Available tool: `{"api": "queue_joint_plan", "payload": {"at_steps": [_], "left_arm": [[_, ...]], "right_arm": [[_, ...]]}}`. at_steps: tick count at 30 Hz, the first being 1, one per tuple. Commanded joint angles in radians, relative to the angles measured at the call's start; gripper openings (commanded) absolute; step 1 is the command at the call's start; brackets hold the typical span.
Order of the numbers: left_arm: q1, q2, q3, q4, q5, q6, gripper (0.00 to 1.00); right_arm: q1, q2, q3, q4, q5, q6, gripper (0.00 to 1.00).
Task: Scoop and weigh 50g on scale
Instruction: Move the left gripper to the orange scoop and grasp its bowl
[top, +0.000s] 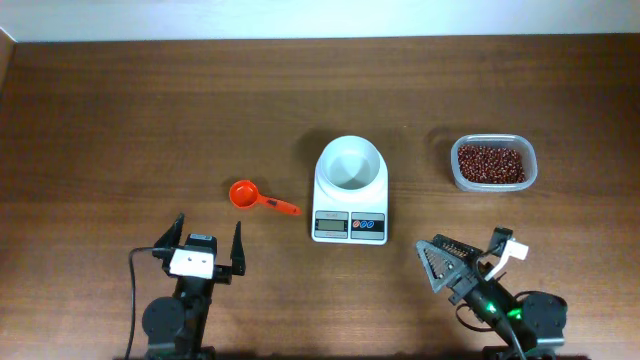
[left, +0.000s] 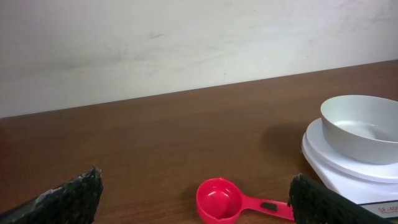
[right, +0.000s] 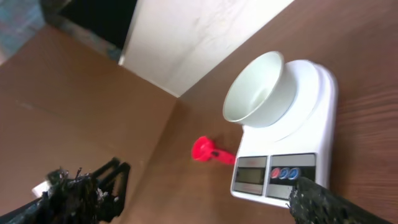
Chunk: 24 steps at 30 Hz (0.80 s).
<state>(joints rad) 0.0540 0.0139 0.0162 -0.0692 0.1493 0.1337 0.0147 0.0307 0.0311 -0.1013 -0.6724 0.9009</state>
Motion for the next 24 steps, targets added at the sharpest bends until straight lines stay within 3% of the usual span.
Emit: {"api": "queue_joint_plan", "payload": {"at_steps": [1, 5, 14, 17, 22, 24], "left_arm": [[0.007, -0.008, -0.007, 0.002, 0.011, -0.006, 0.99], [0.007, -0.008, -0.007, 0.002, -0.012, -0.005, 0.99], [0.006, -0.008, -0.007, 0.010, -0.015, -0.006, 0.99], [0.007, -0.008, -0.002, 0.036, 0.013, -0.016, 0.99], [0.008, 0.003, 0.126, -0.068, -0.020, -0.291, 0.99], [0.008, 0.035, 0.216, -0.148, -0.016, -0.302, 0.99]], "right_arm": [[0.005, 0.048, 0.096, -0.138, 0.156, -0.122, 1.00], [0.005, 0.141, 0.246, -0.259, 0.282, -0.140, 1.00], [0.005, 0.508, 0.698, -0.634, 0.351, -0.322, 0.99], [0.005, 0.600, 0.805, -0.701, 0.339, -0.322, 1.00], [0.005, 0.672, 0.890, -0.673, 0.197, -0.321, 0.99], [0.005, 0.679, 0.889, -0.667, 0.182, -0.321, 0.99]]}}
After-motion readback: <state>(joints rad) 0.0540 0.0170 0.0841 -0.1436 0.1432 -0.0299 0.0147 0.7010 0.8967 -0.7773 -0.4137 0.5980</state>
